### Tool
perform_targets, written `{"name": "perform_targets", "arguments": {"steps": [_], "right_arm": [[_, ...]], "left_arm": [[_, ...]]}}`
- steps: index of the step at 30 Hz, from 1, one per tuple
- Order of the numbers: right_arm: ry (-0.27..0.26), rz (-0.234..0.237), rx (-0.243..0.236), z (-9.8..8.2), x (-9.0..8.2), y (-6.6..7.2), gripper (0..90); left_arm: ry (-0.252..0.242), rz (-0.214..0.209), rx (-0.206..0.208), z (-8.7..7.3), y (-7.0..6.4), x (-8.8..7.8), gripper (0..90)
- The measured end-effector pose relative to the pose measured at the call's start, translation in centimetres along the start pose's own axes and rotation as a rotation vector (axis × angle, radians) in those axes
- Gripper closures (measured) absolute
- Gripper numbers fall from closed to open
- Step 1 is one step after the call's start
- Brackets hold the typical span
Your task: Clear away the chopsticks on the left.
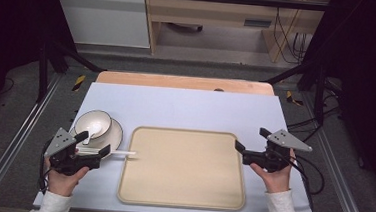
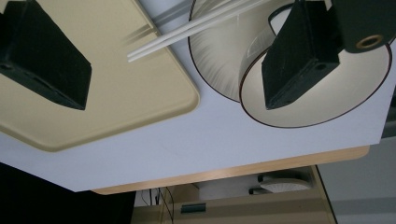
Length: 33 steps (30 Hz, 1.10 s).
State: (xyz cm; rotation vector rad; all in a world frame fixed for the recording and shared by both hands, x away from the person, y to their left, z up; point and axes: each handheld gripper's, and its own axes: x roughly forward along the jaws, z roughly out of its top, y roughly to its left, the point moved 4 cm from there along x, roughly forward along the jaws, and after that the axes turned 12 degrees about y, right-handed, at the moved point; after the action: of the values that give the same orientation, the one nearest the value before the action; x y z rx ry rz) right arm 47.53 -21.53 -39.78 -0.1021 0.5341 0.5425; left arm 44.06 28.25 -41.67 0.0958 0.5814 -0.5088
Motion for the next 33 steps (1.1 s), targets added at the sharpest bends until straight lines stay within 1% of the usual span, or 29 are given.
{"name": "perform_targets", "arguments": {"steps": [4,5,9,10,12,13,16,21,22,23,25,26,29,30,31,33], "right_arm": [[0.004,-0.001,-0.004,-0.1,0.0,0.0,3.2],[0.006,-0.005,-0.008,-0.1,0.0,0.0,3.2],[0.005,-0.008,-0.011,-0.1,-0.2,0.0,3.2],[0.005,-0.006,-0.002,0.0,-0.2,0.0,3.2],[0.001,-0.009,-0.008,0.0,-0.3,-0.1,3.3],[0.001,-0.009,-0.008,0.0,-0.3,-0.1,3.3],[0.006,-0.011,0.002,0.0,-0.4,0.1,3.3],[0.011,-0.008,-0.012,0.1,-0.2,0.4,3.4],[0.015,-0.007,-0.015,0.1,-0.2,0.5,3.4],[0.015,-0.007,-0.015,0.1,-0.2,0.5,3.4],[0.017,-0.003,-0.012,0.1,-0.2,0.5,3.5],[0.019,-0.002,-0.01,0.1,-0.1,0.6,3.5],[0.026,-0.001,-0.016,0.0,0.0,0.6,3.5],[0.026,0.0,-0.01,0.0,0.1,0.7,3.5],[0.03,0.002,-0.015,0.0,0.2,0.7,3.6],[0.032,0.003,-0.013,0.0,0.2,0.7,3.6]], "left_arm": [[0.006,-0.003,0.004,-0.5,0.2,-0.4,7.9],[0.013,-0.001,0.004,-0.9,0.4,-0.6,7.9],[0.021,0.004,-0.014,-1.6,0.8,-0.9,7.9],[0.024,0.002,-0.019,-1.8,1.0,-1.0,8.0],[0.039,0.003,-0.019,-2.4,1.4,-1.3,8.4],[0.039,0.003,-0.019,-2.4,1.4,-1.3,8.8],[0.068,0.002,-0.012,-3.0,1.9,-1.5,8.9],[0.118,-0.006,0.006,-3.6,2.4,-1.5,9.6],[0.137,-0.006,0.016,-3.8,2.5,-1.4,10.0],[0.137,-0.006,0.016,-3.8,2.5,-1.4,10.2],[0.162,0.004,0.032,-4.1,2.7,-1.4,10.5],[0.182,0.006,0.041,-4.3,3.0,-1.3,11.4],[0.193,0.011,0.038,-4.5,3.2,-1.0,12.3],[0.203,0.016,0.044,-4.6,3.4,-0.9,12.7],[0.208,0.02,0.049,-4.7,3.5,-0.8,14.7],[0.214,0.032,0.056,-4.8,3.8,-0.5,15.9]]}}
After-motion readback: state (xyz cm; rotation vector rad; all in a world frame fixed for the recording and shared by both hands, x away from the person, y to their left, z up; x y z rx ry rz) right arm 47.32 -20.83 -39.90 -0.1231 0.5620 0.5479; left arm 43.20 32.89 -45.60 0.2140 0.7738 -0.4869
